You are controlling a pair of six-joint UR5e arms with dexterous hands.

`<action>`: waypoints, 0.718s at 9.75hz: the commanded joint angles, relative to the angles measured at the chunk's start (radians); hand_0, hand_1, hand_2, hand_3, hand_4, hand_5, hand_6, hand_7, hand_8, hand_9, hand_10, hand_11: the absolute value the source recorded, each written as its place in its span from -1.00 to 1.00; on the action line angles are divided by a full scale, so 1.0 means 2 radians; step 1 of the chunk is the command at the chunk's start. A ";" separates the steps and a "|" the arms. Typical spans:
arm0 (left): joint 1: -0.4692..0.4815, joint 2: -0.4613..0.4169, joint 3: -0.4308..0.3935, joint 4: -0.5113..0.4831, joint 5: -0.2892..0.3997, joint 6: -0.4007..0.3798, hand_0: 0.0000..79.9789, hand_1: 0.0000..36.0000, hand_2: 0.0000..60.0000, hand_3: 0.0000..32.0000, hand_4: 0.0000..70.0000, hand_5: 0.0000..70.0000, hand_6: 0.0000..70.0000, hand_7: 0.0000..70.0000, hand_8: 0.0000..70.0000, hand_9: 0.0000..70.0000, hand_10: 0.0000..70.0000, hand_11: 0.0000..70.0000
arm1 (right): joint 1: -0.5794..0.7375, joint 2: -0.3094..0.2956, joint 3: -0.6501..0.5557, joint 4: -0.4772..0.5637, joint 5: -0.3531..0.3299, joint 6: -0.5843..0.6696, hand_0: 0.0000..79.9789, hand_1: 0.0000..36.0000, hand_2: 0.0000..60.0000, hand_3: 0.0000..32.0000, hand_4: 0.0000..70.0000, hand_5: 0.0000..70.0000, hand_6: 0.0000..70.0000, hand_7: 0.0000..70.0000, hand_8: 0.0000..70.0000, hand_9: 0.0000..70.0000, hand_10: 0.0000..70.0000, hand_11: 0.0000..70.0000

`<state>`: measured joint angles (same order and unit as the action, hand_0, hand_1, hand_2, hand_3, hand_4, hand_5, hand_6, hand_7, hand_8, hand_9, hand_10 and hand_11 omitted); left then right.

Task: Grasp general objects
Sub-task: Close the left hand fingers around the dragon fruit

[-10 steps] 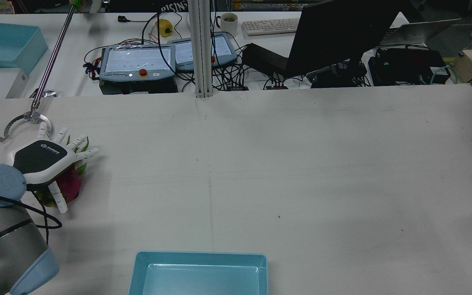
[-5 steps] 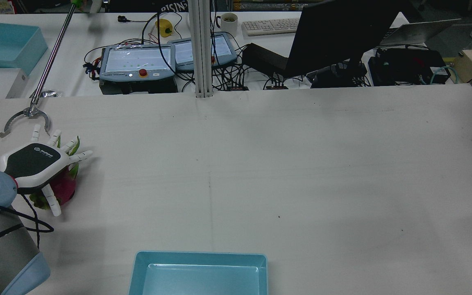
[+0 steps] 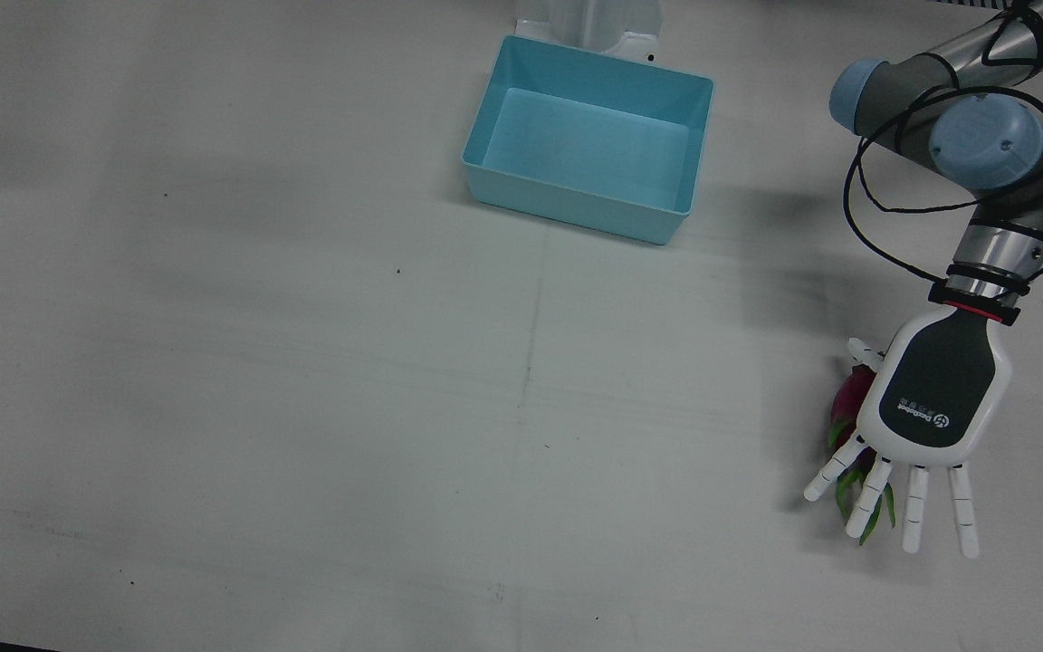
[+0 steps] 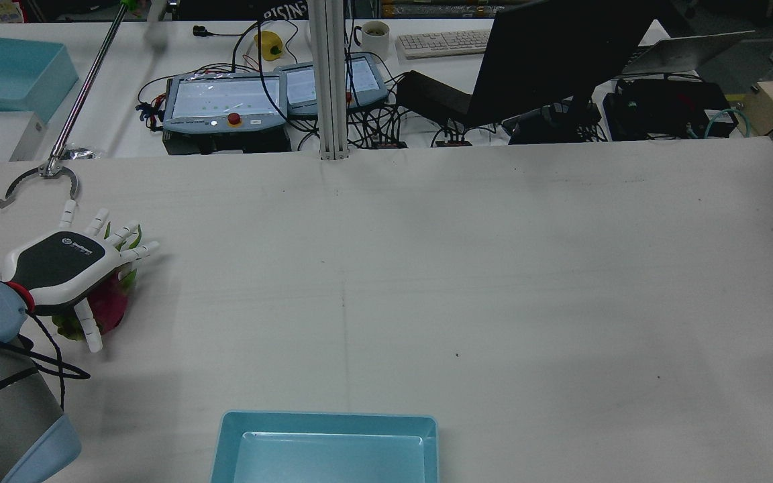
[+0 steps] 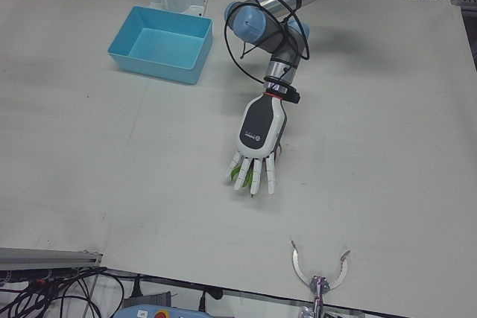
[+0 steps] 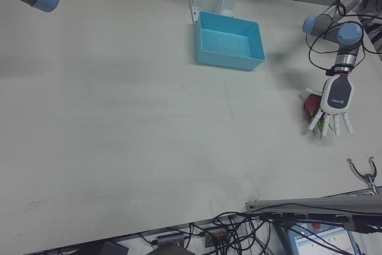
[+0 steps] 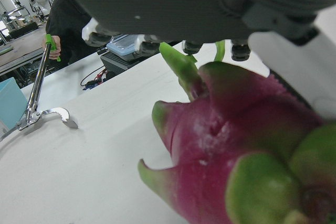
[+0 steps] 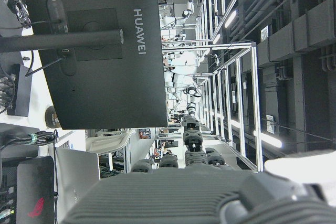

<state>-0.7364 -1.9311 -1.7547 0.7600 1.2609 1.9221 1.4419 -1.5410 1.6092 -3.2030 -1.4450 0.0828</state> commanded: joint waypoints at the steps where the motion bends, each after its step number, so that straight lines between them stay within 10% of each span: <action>1: 0.002 0.001 0.001 -0.004 0.000 0.001 -0.03 -1.00 -0.87 -1.00 -0.35 -0.13 0.27 0.99 0.53 0.68 1.00 1.00 | 0.000 0.000 0.000 0.000 0.000 0.000 -1.00 -1.00 -1.00 -1.00 -1.00 -1.00 -1.00 -1.00 -1.00 -1.00 -1.00 -1.00; 3: 0.002 0.001 0.002 -0.004 0.001 0.001 -0.06 -1.00 -0.69 -1.00 0.49 0.32 1.00 1.00 1.00 1.00 1.00 1.00 | 0.000 0.000 0.000 0.000 0.000 0.000 -1.00 -1.00 -1.00 -1.00 -1.00 -1.00 -1.00 -1.00 -1.00 -1.00 -1.00 -1.00; 4: 0.002 0.001 0.002 -0.004 0.001 0.002 -0.04 -1.00 -0.56 -1.00 0.97 0.60 1.00 1.00 1.00 1.00 1.00 1.00 | 0.000 0.000 0.000 0.000 0.000 0.000 -1.00 -1.00 -1.00 -1.00 -1.00 -1.00 -1.00 -1.00 -1.00 -1.00 -1.00 -1.00; 7: 0.002 0.001 0.004 -0.004 0.002 0.011 -0.10 -1.00 -0.34 -1.00 1.00 1.00 1.00 1.00 1.00 1.00 1.00 1.00 | 0.000 0.000 0.000 0.000 0.000 0.000 -1.00 -1.00 -1.00 -1.00 -1.00 -1.00 -1.00 -1.00 -1.00 -1.00 -1.00 -1.00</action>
<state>-0.7333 -1.9286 -1.7498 0.7520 1.2629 1.9289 1.4420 -1.5404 1.6091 -3.2030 -1.4450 0.0828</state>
